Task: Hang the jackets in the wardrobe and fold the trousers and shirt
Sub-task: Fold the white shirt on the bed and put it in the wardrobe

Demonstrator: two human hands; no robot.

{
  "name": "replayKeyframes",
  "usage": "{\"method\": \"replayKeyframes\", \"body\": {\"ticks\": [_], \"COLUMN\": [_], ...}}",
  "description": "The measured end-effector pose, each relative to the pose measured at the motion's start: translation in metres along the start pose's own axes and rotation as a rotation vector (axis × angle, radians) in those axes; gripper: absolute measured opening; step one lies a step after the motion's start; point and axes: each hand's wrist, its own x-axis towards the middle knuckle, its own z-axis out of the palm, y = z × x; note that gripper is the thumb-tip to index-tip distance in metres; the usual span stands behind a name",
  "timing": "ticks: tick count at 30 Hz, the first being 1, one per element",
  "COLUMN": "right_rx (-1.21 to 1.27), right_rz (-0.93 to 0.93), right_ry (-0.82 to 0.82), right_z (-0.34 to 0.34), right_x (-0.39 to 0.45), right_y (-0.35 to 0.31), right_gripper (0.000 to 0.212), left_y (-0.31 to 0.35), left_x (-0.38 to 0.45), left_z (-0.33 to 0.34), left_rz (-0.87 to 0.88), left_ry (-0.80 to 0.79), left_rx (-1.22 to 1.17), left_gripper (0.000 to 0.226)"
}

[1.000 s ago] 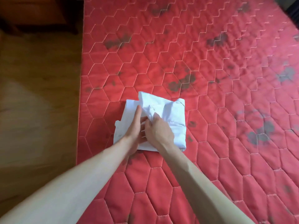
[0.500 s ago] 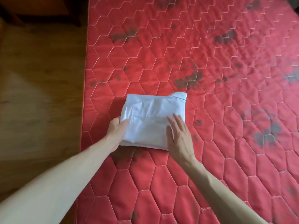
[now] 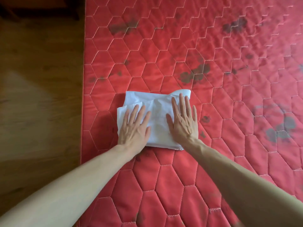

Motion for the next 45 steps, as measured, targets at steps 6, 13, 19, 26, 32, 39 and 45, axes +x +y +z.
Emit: {"method": "replayKeyframes", "body": {"ticks": [6,13,19,26,32,39,45], "right_rx": [0.07,0.128,0.08,0.179,0.106,0.004,0.059], "right_rz": [-0.009,-0.047,-0.292,-0.434,-0.596,-0.606,-0.634], "right_ry": [-0.129,0.018,0.081,-0.005,-0.093,0.039,0.081], "right_z": [0.021,0.048,0.046,0.042,0.045,0.033,0.009], "right_x": [0.03,0.035,0.01,-0.036,-0.104,-0.124,-0.119], "right_y": [0.023,0.031,0.025,0.042,0.076,0.067,0.069], "right_gripper": [0.074,0.075,0.061,0.065,0.097,0.077,0.068], "left_y": [-0.01,-0.019,-0.038,-0.046,-0.036,-0.013,-0.014], "left_x": [-0.019,-0.017,-0.015,-0.019,-0.039,-0.049,-0.06], "left_z": [0.03,0.039,0.034,0.027,0.024,0.015,-0.013], "left_rz": [-0.135,-0.051,0.241,0.409,0.388,0.255,0.195], "left_ry": [-0.051,-0.083,-0.077,-0.173,-0.208,-0.232,-0.239], "left_rx": [-0.046,0.076,0.154,0.236,0.259,0.219,0.01], "left_gripper": [0.068,0.075,0.091,0.109,0.1,0.086,0.061]}}
